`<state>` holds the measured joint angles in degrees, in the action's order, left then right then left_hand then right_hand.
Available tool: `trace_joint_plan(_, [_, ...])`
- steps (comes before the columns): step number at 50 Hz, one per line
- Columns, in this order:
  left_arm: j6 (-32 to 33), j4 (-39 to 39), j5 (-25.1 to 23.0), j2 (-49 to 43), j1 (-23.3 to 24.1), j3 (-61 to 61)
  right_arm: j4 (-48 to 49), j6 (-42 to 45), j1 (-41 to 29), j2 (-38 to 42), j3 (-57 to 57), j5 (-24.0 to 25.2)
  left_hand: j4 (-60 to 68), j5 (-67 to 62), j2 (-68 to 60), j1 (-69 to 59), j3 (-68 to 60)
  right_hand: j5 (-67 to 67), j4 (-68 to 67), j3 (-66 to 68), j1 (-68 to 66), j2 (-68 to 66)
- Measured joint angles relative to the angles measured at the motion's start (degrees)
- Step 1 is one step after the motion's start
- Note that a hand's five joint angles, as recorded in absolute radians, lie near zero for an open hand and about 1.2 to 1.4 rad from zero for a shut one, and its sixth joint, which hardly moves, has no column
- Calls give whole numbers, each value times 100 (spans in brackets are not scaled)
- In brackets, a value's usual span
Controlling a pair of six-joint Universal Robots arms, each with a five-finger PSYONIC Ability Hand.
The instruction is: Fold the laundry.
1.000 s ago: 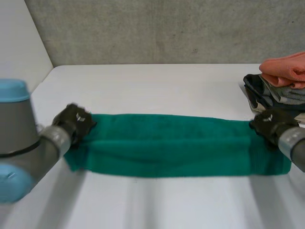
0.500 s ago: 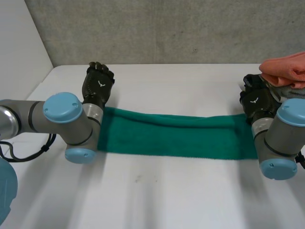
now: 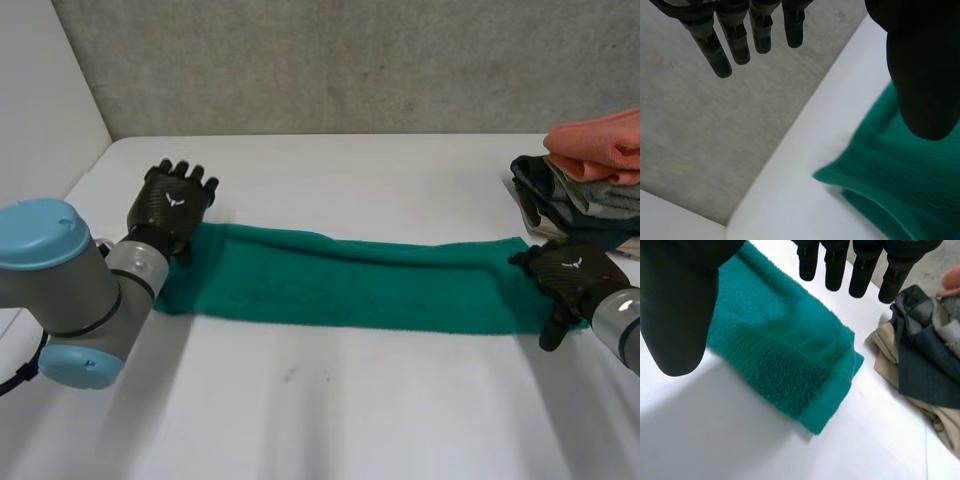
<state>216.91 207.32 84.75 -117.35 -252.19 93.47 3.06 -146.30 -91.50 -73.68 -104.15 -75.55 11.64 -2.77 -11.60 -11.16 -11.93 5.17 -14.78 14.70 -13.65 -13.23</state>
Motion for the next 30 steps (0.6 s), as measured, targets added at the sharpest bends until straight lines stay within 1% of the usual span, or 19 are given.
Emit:
trace_joint_plan(5, [-88,-66,-124,-533,-163,-301,249,18,224,48,-167,169,0,0,0,0,0,734,-728,738,-846,-818])
trace_joint_plan(8, [-74,-62,-113,-784,-251,-475,485,38,299,92,-260,214,0,0,0,0,0,965,-954,966,-1059,-998])
trace_joint_plan(11, [-64,-53,-107,-871,-311,-538,636,51,336,132,-315,241,0,0,0,0,0,1207,-1214,1206,-1298,-1232])
trace_joint_plan(14, [-49,-39,-96,-938,-407,-584,944,89,394,283,-397,311,0,0,0,0,0,1749,-1769,1768,-1859,-1898])
trace_joint_plan(16, [-53,-39,-88,-918,-425,-566,1054,108,408,396,-400,342,0,0,0,0,0,2265,-2292,2326,-2442,-2472])
trace_joint_plan(18, [-62,-42,-79,-876,-425,-532,1132,127,415,519,-387,365,0,0,0,0,0,2517,-2554,2574,-2721,-2699])
trace_joint_plan(21, [-83,-50,-69,-743,-408,-439,1210,176,439,685,-328,372,0,0,0,0,0,4660,-4706,4706,-4765,-4909])
trace_joint_plan(22, [-89,-52,-67,-684,-403,-399,1228,202,463,722,-305,361,0,0,0,0,0,4928,-4987,4979,-5006,-5220])
trace_joint_plan(24, [-99,-55,-66,-543,-394,-306,1246,265,533,764,-280,335,0,0,0,0,0,5106,-5310,5243,-5026,-5421])
trace_joint_plan(30, [-120,-63,-74,123,-421,81,1205,761,969,560,-288,213,0,0,0,0,0,5107,-5371,5263,-5026,-5421])
